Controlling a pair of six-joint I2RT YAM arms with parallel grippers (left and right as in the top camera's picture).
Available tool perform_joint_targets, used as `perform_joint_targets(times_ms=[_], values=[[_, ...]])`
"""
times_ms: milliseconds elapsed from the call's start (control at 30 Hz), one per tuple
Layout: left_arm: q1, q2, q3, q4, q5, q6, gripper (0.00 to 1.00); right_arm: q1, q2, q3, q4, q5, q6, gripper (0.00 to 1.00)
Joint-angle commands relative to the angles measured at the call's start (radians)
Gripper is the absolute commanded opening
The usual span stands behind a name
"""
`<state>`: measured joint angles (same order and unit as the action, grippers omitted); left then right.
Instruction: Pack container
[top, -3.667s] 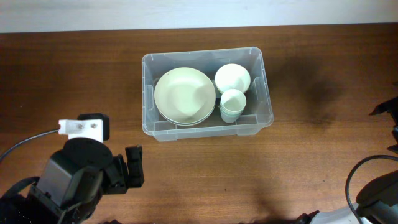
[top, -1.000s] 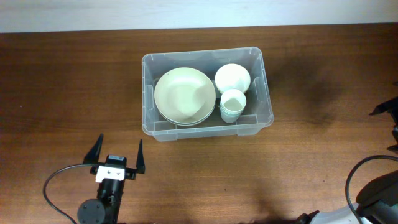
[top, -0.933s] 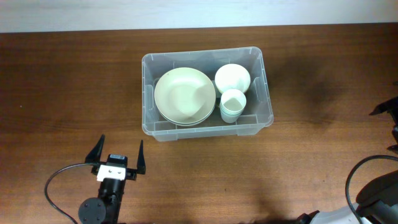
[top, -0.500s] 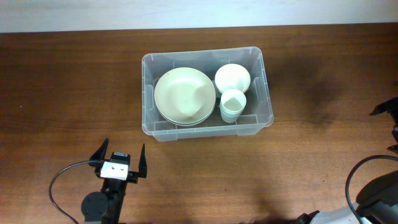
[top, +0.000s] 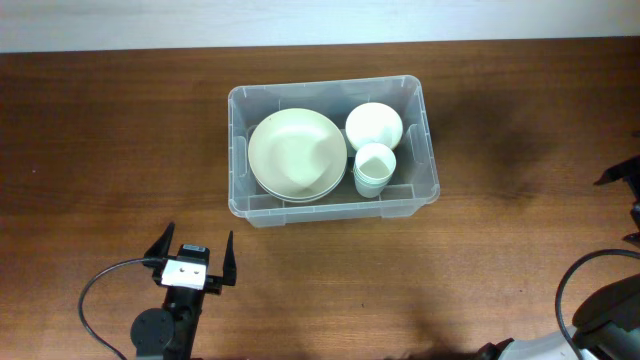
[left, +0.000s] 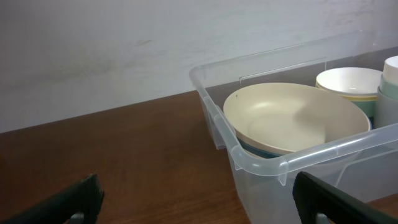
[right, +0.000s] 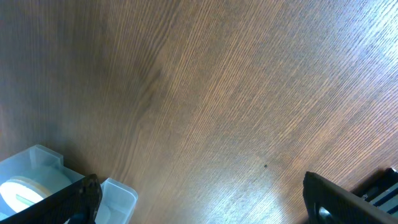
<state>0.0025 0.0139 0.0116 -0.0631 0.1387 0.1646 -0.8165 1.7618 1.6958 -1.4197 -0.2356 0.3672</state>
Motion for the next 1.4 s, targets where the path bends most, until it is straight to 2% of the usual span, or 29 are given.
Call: perform_joint_targets(times_ms=[0,567,867,1100,1367], values=[[0.007,-0.009,-0.003,-0.005,-0.004,0.010,0.99,-0.002,-0.003,-0.006,0.000,0.005,0.008,0.99],[0.007,-0.009,-0.003,-0.005,-0.004,0.010,0.99,-0.002,-0.003,-0.006,0.000,0.005,0.008,0.99],[0.007,-0.009,-0.003,-0.005,-0.004,0.010,0.99,0.069,-0.017,-0.006,0.003,0.005,0.008,0.99],[0.007,-0.009,-0.003,-0.005,-0.004,0.010,0.99,0.193,-0.235,-0.006,0.003,0.005,0.008,0.99],[0.007,-0.009,-0.003,-0.005,-0.004,0.010,1.00,0.453,-0.556,-0.091,0.006,0.005,0.008,0.99]])
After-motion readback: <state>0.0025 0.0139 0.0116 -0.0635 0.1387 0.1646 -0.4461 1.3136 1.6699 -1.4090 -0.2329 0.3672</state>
